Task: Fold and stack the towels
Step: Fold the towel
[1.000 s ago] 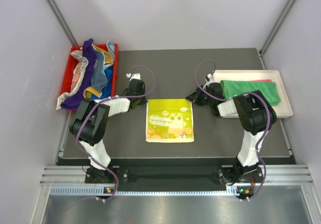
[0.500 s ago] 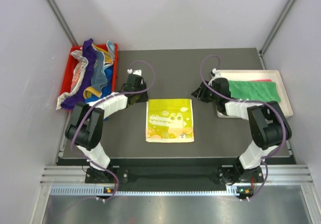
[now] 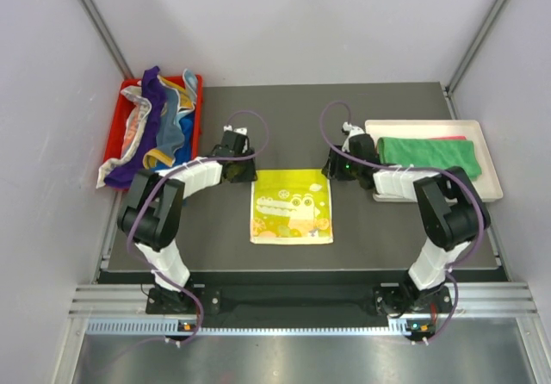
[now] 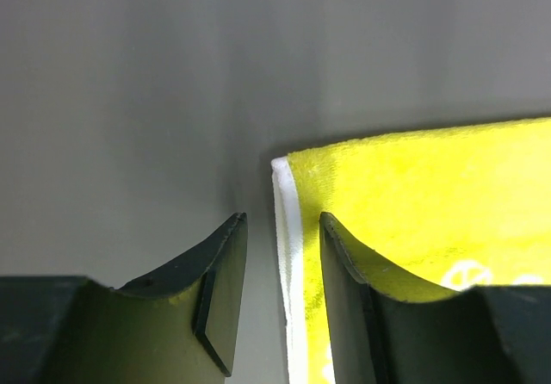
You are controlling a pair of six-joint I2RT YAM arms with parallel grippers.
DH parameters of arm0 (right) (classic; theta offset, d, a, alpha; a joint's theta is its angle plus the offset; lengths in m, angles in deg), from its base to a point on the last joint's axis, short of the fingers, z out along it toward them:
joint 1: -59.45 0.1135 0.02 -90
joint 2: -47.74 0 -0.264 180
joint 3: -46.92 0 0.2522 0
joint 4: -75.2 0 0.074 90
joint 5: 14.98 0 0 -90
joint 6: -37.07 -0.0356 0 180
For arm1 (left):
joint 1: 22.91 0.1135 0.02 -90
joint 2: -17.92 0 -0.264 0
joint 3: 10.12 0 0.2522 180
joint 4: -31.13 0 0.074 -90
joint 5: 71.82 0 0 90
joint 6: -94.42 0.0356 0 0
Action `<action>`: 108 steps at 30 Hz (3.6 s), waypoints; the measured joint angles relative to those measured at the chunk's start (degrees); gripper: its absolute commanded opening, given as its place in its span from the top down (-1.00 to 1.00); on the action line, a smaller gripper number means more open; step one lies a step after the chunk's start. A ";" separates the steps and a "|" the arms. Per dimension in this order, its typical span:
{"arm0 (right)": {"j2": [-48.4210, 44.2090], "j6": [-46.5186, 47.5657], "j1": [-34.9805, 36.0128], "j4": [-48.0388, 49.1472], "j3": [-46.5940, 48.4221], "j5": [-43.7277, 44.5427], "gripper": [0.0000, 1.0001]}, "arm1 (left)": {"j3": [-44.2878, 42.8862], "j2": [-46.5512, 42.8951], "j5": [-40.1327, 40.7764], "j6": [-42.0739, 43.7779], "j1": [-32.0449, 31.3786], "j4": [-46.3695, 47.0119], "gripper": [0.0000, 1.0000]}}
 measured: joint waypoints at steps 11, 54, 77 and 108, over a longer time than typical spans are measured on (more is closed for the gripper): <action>4.37 2.05 2.58 -3.04 4.17 5.64 0.17 | -1.20 2.38 3.56 0.22 -0.68 0.24 0.17; 5.05 3.45 3.82 -3.39 4.59 8.85 0.74 | 1.62 4.20 7.52 -0.92 -2.49 12.72 1.00; 5.70 5.25 0.00 -1.57 13.55 6.71 0.80 | -0.92 4.74 9.42 -1.31 -0.07 29.09 1.00; -17.11 0.79 6.93 4.83 -13.79 6.73 0.86 | 26.43 -18.10 -1.64 -6.56 -0.20 35.58 1.00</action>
